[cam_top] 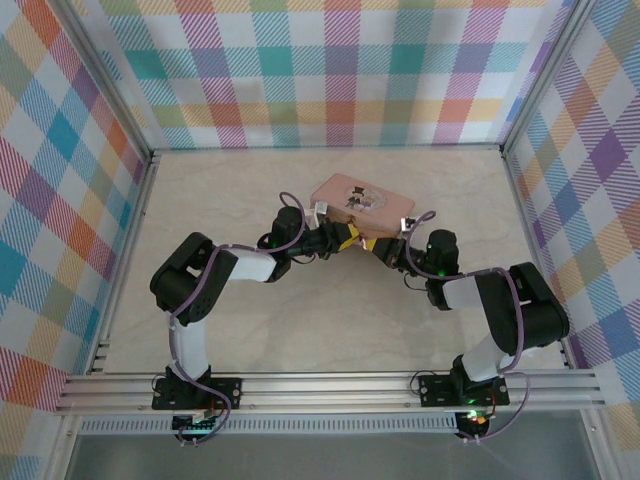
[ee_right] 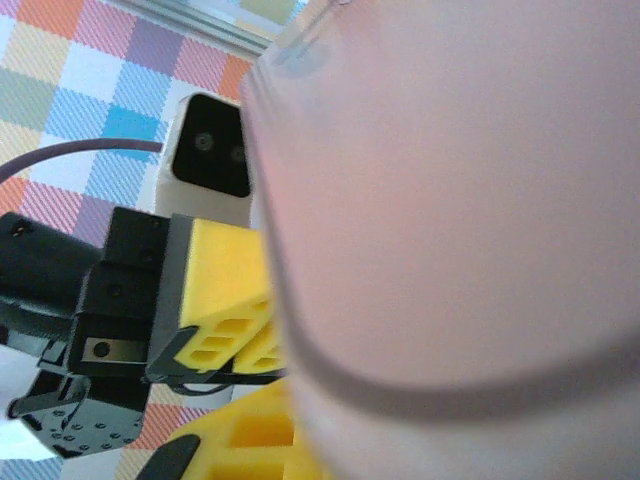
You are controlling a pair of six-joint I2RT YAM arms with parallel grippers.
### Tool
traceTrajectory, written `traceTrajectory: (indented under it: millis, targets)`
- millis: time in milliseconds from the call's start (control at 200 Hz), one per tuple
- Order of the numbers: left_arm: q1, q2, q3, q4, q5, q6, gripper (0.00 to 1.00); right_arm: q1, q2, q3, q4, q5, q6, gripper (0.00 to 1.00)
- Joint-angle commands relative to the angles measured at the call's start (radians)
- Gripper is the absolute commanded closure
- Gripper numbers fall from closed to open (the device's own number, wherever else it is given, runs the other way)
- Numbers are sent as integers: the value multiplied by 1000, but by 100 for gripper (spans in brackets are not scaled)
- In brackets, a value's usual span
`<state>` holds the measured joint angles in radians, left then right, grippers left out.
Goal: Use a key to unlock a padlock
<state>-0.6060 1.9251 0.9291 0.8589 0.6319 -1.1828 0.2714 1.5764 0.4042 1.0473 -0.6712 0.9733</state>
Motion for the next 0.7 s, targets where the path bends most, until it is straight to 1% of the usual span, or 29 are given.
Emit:
traceTrajectory:
  millis: [0,150,375,485,585,695]
  targets:
    - [-5,4,38,54,49,2,92,13,26,11,92,-70,26,100]
    - [-5,9,30,62,46,1,92,27,45,31,79,-83,27,100]
    - [-5,11,26,80,51,-8,92,40,74,66,-7,-96,19,100]
    - [-5,11,26,81,52,-5,92,55,77,93,-78,-89,-6,100]
    - [-5,11,20,81,43,-3,92,58,63,88,-102,-81,-13,100]
    - [-3,15,17,78,31,-1,92,59,4,74,-128,-81,-8,100]
